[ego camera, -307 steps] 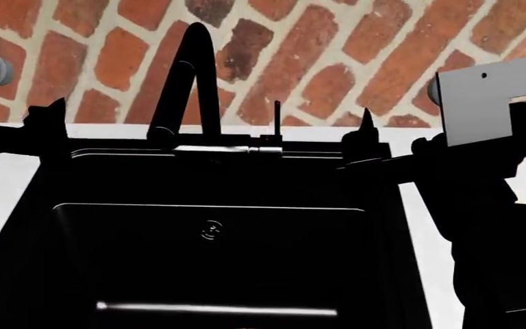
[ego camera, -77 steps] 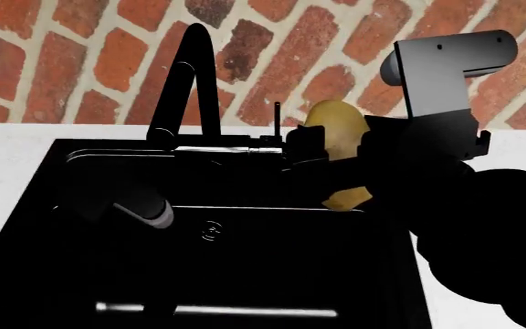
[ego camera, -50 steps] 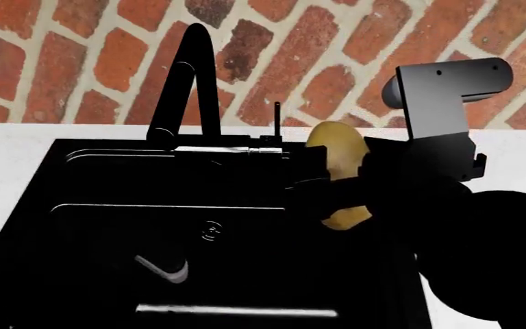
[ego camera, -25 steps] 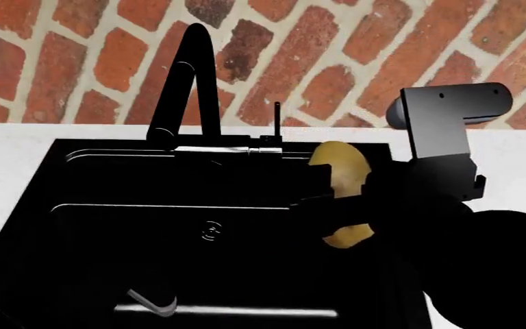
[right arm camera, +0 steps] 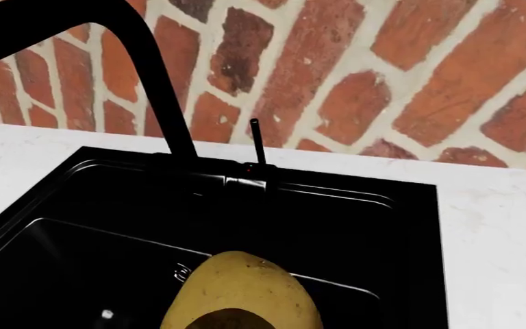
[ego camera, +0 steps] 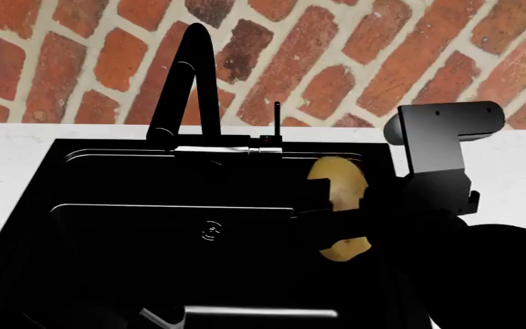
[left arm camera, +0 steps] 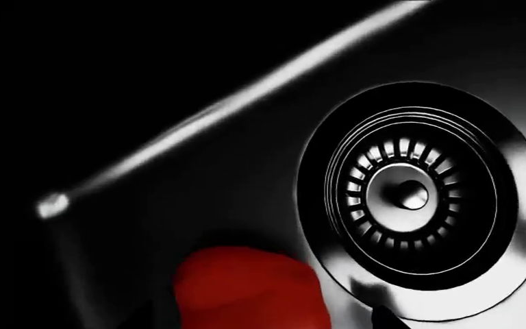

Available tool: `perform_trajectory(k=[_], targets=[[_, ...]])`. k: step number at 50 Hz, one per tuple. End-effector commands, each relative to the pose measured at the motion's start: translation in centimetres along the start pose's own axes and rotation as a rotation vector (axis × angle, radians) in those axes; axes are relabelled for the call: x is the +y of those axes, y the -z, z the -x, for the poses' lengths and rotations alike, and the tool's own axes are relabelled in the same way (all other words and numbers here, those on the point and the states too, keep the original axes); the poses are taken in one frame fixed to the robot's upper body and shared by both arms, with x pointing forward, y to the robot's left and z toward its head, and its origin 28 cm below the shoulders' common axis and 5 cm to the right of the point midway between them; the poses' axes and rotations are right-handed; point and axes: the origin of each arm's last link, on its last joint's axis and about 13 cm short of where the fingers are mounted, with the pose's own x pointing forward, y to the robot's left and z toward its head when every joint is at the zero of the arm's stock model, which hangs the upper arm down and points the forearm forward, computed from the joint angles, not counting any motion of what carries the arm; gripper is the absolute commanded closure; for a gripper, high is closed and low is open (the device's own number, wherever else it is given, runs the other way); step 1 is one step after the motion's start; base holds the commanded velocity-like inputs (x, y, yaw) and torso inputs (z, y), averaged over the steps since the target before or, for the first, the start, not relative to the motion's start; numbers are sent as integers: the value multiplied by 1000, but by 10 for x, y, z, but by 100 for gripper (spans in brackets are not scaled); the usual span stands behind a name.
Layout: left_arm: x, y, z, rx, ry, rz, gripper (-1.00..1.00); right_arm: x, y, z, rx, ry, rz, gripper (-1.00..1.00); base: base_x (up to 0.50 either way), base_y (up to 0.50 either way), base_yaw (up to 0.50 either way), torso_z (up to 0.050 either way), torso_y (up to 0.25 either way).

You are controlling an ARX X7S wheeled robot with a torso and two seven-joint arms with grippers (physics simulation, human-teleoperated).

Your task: Pick the vegetables from the sink and place them on the cutting board.

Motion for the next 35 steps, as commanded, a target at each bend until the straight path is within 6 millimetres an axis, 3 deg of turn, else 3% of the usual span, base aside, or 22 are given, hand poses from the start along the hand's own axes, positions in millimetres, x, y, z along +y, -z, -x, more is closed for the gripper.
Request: perform_trajectory(k=[1, 6, 7, 17, 18, 22, 35], targets=[[-3, 4, -23, 40, -2, -12, -100, -3, 4, -1, 7, -3, -2, 100, 0, 0, 0, 0, 0], [-2, 5, -25, 54, -23, -5, -100, -4, 7, -1, 9, -1, -11, 100, 0, 0, 0, 0, 0], [-1, 5, -25, 51, -30, -5, 100, -4, 7, -2, 9, -2, -11, 100, 0, 0, 0, 0, 0], [-7, 2, -2, -27, -38, 3, 100, -4, 9, -1, 5, -8, -18, 100, 0, 0, 0, 0, 0], [-7, -1, 4, -67, -38, 66, 100, -4, 8, -1, 2, -8, -17, 100, 0, 0, 0, 0, 0], [-11, 1, 30, -116, -20, 38, 100, -3, 9, -1, -2, -10, -20, 100, 0, 0, 0, 0, 0], [-13, -8, 84, -261, -13, 21, 100, -2, 10, -3, -9, -23, -25, 100, 0, 0, 0, 0, 0]])
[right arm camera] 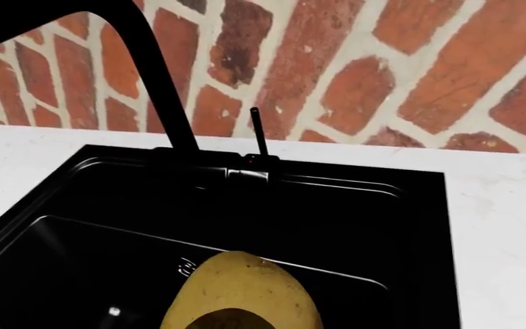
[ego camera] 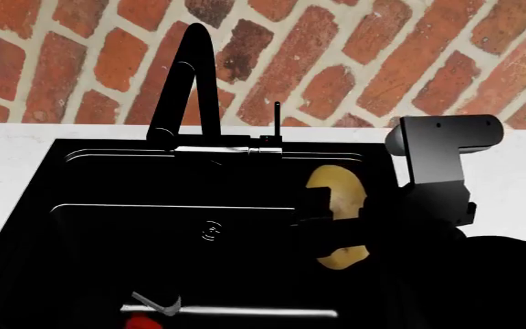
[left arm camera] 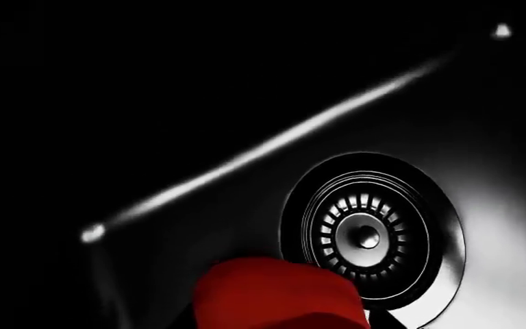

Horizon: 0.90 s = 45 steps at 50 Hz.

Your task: Pick the vegetables from the sink and place them on the cutting board.

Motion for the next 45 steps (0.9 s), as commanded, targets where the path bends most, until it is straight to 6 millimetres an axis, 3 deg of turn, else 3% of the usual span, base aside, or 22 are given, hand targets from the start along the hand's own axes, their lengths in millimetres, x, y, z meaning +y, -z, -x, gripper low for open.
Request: perform_trajectory(k=[1, 15, 29, 36, 45], targets=[[-3, -9, 50, -125, 3, -24, 100, 0, 0, -1, -12, -12, 3, 100, 0, 0, 0, 0, 0], [-4, -40, 86, -219, 23, -67, 100, 0, 2, 0, -18, -13, -8, 100, 0, 0, 0, 0, 0], [9, -64, 113, -303, 8, -51, 100, -1, 2, 1, -18, -14, 4, 100, 0, 0, 0, 0, 0], [14, -67, 121, -344, 16, 10, 100, 0, -4, 3, -61, -23, 20, 100, 0, 0, 0, 0, 0], [19, -71, 146, -394, 2, 14, 100, 1, -12, 11, -141, -40, 80, 100, 0, 0, 0, 0, 0]])
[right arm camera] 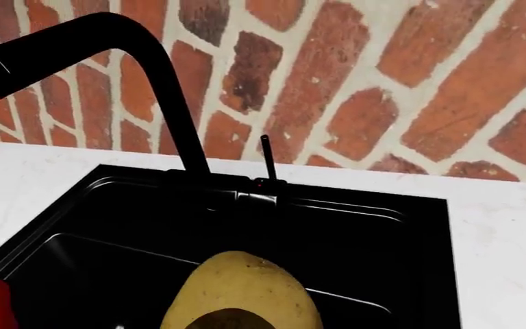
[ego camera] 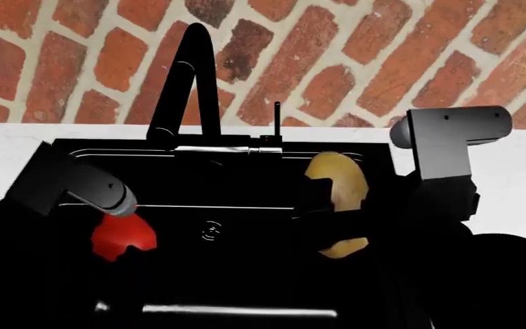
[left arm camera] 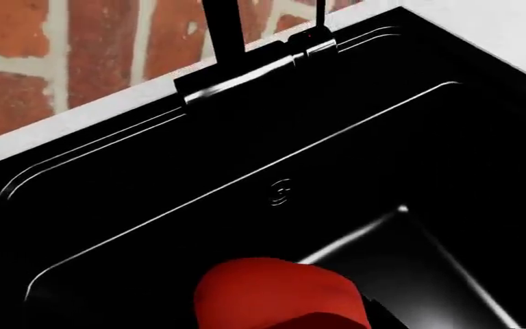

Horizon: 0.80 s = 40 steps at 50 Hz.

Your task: Pick the vegetables from the sink and place them on the cutting board.

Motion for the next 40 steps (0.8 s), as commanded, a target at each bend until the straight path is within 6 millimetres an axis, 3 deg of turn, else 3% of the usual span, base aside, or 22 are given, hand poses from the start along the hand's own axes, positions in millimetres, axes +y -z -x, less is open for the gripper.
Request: perform_trajectory(k=[1, 10, 33, 40], targets=[[6, -15, 23, -74, -20, 23, 100, 1, -8, 7, -79, -16, 60, 100, 0, 0, 0, 0, 0], [12, -14, 34, -96, -43, 47, 100, 0, -9, 10, -52, 10, 61, 100, -49, 0, 0, 0, 1], [12, -12, 35, -90, -45, 51, 100, 0, -11, 17, -81, 20, 49, 100, -489, 0, 0, 0, 0], [14, -15, 30, -98, -51, 63, 100, -1, -10, 17, -108, -2, 66, 100, -11, -300, 0, 0, 0]])
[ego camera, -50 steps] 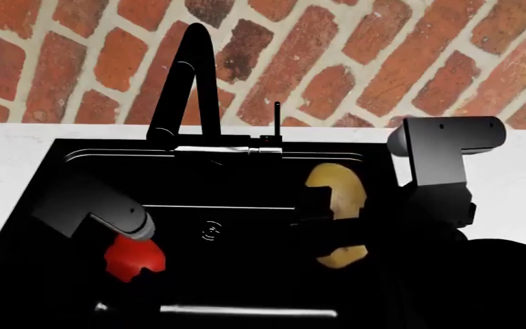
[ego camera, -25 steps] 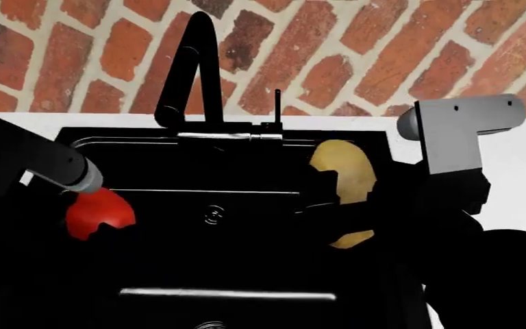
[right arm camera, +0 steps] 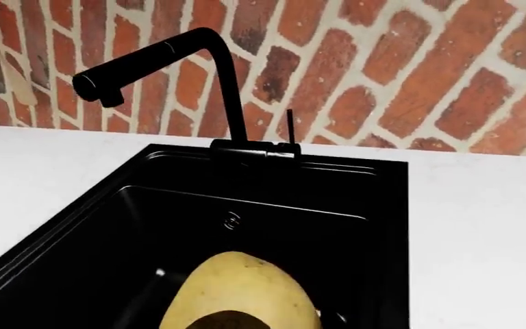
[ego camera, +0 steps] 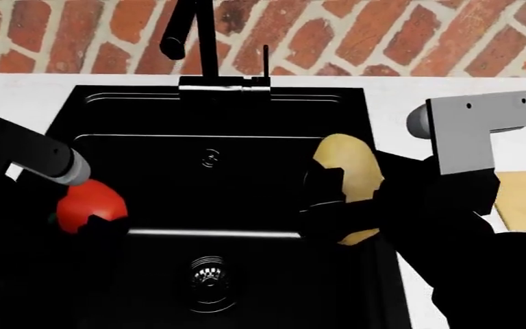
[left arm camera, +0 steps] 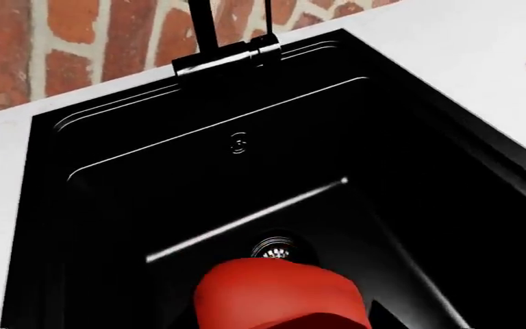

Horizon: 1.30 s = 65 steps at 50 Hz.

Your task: Pick the vegetables from the sink and place them on the cutting board.

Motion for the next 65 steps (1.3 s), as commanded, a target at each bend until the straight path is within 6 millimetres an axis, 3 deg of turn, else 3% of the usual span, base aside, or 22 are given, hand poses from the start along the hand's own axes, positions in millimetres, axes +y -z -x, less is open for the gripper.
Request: perform_trajectory(k=[1, 56, 65], targets=[[1, -3, -1, -13, -3, 14, 100, -2, -1, 2, -27, -9, 23, 100, 0, -492, 0, 0, 0], [3, -9, -3, -23, -6, 6, 100, -2, 3, 0, -11, -18, 24, 100, 16, -500, 0, 0, 0], [5, -8, -6, -26, -12, 16, 100, -1, 4, -3, 1, -20, 36, 100, 115, -207, 0, 0, 0]])
